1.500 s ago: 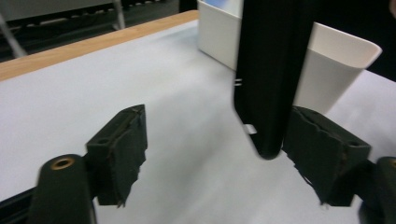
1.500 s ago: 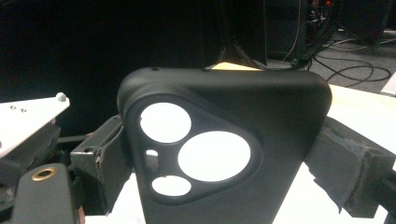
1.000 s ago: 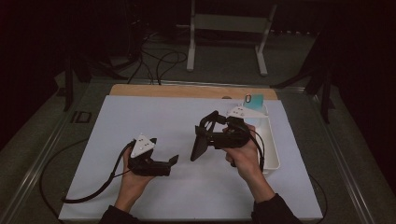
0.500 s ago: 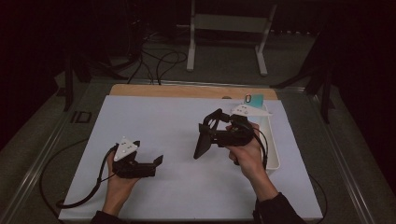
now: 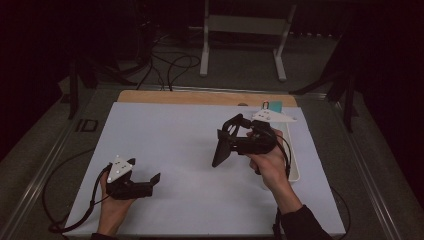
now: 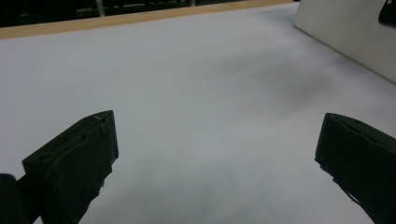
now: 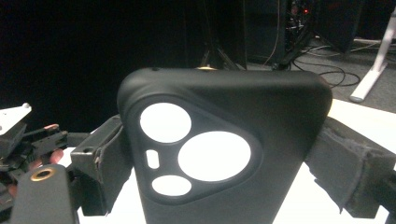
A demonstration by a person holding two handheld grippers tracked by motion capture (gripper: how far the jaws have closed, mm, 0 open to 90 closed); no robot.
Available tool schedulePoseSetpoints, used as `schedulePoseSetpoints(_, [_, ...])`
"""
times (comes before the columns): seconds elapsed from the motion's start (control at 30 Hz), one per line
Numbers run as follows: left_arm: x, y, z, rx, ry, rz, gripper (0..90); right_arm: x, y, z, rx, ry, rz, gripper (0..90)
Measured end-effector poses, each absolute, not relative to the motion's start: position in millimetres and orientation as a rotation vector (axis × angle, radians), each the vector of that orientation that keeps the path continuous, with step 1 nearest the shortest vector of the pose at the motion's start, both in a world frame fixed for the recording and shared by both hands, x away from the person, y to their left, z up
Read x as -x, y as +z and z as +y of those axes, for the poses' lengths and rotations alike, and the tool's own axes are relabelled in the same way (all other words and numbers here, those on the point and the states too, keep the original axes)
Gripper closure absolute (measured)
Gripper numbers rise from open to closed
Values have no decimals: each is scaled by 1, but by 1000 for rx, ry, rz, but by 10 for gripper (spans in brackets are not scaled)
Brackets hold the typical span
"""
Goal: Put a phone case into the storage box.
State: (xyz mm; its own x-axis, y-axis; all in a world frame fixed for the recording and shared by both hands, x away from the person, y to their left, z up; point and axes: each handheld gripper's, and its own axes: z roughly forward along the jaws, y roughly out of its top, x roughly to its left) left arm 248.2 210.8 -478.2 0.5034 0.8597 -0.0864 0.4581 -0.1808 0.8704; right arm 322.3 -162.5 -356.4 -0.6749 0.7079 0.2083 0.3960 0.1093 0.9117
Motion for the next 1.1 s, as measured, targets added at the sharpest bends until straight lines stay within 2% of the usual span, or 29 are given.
schedulePoseSetpoints(0.5, [-235, -492, 236, -1769, 550, 1179, 0, -325, -352, -175, -1106, 1570, 2079, 140])
schedulePoseSetpoints(1.1, [-232, -499, 233, -1820, 599, 1186, 0, -333, -337, -200, -1131, 1531, 2006, 138])
